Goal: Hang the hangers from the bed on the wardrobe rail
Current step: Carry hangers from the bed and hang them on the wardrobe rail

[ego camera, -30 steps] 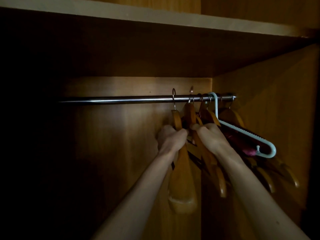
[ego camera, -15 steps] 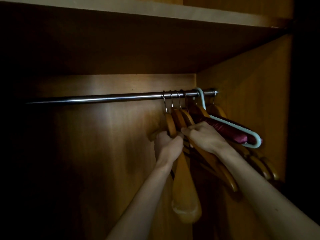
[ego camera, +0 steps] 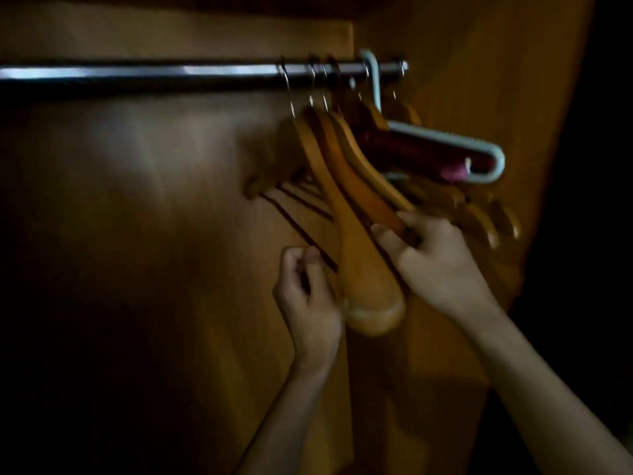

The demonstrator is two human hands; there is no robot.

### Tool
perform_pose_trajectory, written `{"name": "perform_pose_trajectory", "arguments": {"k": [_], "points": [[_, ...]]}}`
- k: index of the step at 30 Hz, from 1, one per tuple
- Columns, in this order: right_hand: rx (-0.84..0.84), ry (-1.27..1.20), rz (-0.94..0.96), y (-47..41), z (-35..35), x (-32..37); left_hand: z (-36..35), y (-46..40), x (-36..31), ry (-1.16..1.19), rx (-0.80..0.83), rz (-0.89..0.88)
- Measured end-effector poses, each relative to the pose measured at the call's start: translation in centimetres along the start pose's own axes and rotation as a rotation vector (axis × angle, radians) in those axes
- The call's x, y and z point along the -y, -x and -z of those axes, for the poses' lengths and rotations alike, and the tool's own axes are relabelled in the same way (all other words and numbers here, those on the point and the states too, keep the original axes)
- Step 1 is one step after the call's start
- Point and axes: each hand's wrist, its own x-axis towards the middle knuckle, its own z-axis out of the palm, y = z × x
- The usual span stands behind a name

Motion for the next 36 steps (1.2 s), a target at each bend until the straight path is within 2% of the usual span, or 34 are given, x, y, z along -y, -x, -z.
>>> {"name": "perform_pose_trajectory", "arguments": {"k": [2,4,5,7,10,12,15,18,21,24,27,31,36], "points": [[-0.125,-0.004,0.081,4.2,-0.8,-2.2,1.0,3.9,2.3,0.015,0.013,0.115],[-0.151,0.049,-0.001,8.4,-2.6,-5.9,1.9,8.3,5.6,-0.054,0.131,0.275],[-0.107,0.073,-0.084,10.6,-3.7,-8.2,2.5,10.7,7.7,-0.127,0.251,0.341],[0.080,0.125,-0.306,15.3,-5.9,-13.2,3.9,15.9,12.1,-0.342,0.633,0.497],[0.368,0.112,-0.706,23.4,-8.3,-20.6,7.1,24.9,17.4,-0.553,1.382,0.866],[0.444,0.057,-0.964,29.6,-9.2,-24.4,9.9,31.0,19.6,-0.638,1.659,1.020],[0.369,0.012,-1.279,39.4,-9.1,-28.0,13.1,38.4,20.6,-0.795,1.880,1.089],[0.189,-0.025,-1.537,49.6,-8.2,-29.1,14.4,44.0,20.0,-0.876,2.091,1.009],[-0.028,-0.007,-1.757,59.7,-6.6,-28.0,12.7,49.3,17.9,-0.856,2.292,0.854],[-0.400,-0.067,-1.936,69.1,-5.3,-24.7,8.7,55.0,13.5,-0.779,2.446,0.593],[-0.737,-0.149,-2.105,77.2,-5.6,-20.0,4.9,61.8,8.0,-0.686,2.605,0.480],[-1.101,-0.287,-2.212,84.3,-7.2,-15.3,0.5,70.8,1.5,-0.616,2.754,0.289],[-1.307,-0.497,-2.222,88.6,-7.0,-14.2,-3.1,78.0,-4.9,-0.597,2.823,0.111]]}}
